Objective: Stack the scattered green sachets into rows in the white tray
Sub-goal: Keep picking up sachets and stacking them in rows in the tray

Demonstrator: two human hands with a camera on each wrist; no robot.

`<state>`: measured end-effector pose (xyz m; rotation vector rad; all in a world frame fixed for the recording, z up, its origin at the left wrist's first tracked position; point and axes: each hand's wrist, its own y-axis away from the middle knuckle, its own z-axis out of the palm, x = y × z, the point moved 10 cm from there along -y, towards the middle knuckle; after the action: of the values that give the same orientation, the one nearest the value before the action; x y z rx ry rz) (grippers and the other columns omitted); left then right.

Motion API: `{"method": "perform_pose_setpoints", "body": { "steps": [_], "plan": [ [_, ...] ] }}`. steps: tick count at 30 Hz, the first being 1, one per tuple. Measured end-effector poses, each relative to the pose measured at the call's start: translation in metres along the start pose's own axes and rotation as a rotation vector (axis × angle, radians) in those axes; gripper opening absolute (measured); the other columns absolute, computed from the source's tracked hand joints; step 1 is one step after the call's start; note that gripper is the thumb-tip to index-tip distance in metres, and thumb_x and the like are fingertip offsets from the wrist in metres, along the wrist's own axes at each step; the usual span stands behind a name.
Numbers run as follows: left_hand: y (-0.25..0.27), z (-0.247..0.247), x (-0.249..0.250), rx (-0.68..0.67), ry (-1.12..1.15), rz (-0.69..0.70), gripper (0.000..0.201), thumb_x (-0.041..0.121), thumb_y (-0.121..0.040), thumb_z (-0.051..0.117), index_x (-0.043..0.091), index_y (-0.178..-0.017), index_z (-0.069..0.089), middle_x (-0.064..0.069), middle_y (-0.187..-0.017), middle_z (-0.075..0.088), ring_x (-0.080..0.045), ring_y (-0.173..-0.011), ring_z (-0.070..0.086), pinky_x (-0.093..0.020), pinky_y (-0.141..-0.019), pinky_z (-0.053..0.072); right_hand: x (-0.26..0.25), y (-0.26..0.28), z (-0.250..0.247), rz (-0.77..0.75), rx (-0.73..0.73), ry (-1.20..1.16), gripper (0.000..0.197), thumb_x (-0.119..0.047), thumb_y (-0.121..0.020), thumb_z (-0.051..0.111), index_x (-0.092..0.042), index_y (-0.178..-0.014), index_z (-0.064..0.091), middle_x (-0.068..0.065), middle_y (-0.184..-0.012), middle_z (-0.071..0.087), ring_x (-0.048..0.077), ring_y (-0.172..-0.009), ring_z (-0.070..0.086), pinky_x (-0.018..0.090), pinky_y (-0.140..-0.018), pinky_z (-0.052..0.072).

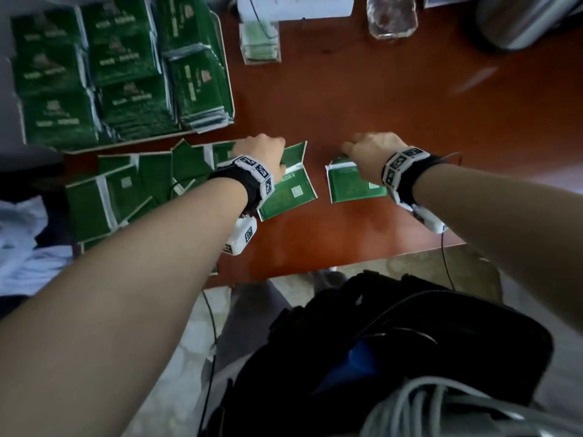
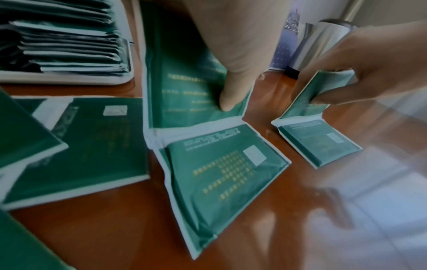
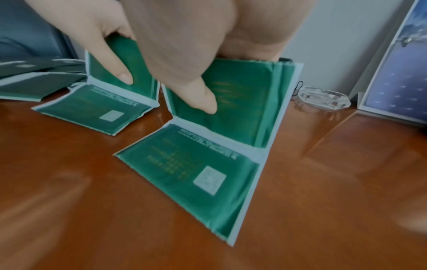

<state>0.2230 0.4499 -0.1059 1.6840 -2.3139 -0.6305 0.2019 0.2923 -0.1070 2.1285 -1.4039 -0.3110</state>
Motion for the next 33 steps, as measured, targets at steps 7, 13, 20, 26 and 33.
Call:
{"method": "perform_pose_setpoints", "body": {
  "steps": [7, 13, 20, 26, 33],
  "plan": [
    [0.041, 0.034, 0.045, 0.104, 0.150, -0.056, 0.039, 0.032, -0.094, 0.059, 0.015, -0.126, 0.046, -0.007, -0.127, 0.052, -0.028, -0.109, 0.059, -0.042, -0.079, 0.054, -0.007, 0.017, 0.059, -0.111, 0.043, -0.074, 0.065, -0.014, -0.094, 0.049, -0.012, -0.154, 0.024, 0.014, -0.159, 0.022, 0.035, -0.143, 0.028, 0.048, -0.115, 0.032],
    [0.088, 0.118, 0.089, 0.046, 0.207, -0.003, 0.101, 0.072, -0.088, 0.036, 0.012, -0.157, -0.005, -0.007, -0.164, -0.015, -0.022, -0.152, -0.006, -0.050, -0.122, 0.007, -0.027, 0.048, 0.108, -0.157, 0.212, -0.160, 0.089, -0.053, -0.094, 0.044, -0.010, -0.158, 0.000, 0.012, -0.165, -0.003, 0.030, -0.152, 0.002, 0.049, -0.123, 0.008],
    [0.139, 0.149, 0.132, 0.231, 0.157, -0.010, 0.115, 0.082, -0.076, 0.038, 0.009, -0.157, 0.001, -0.007, -0.165, -0.005, -0.024, -0.152, 0.000, -0.051, -0.122, 0.007, -0.058, 0.111, 0.168, -0.123, 0.324, -0.103, 0.099, -0.073, -0.090, 0.026, -0.006, -0.157, -0.003, 0.013, -0.165, -0.006, 0.031, -0.152, -0.002, 0.052, -0.122, 0.006],
    [0.163, 0.171, 0.137, 0.298, 0.113, -0.026, 0.092, 0.015, -0.089, 0.059, 0.018, -0.157, -0.004, 0.002, -0.165, -0.004, -0.018, -0.152, 0.001, -0.046, -0.123, 0.008, -0.072, 0.131, 0.186, -0.059, 0.367, -0.077, 0.088, -0.047, -0.095, 0.045, -0.007, -0.157, -0.003, 0.011, -0.165, -0.004, 0.031, -0.152, -0.001, 0.051, -0.122, 0.001],
    [0.159, 0.168, 0.133, 0.343, 0.206, -0.046, 0.094, -0.007, -0.084, 0.057, 0.024, -0.156, 0.006, 0.008, -0.165, 0.002, -0.014, -0.152, 0.005, -0.043, -0.123, 0.009, -0.068, 0.128, 0.179, -0.049, 0.478, -0.186, 0.082, -0.007, -0.088, 0.053, -0.011, -0.157, 0.008, 0.008, -0.165, 0.007, 0.030, -0.151, 0.008, 0.050, -0.123, 0.005]
  ]
}}
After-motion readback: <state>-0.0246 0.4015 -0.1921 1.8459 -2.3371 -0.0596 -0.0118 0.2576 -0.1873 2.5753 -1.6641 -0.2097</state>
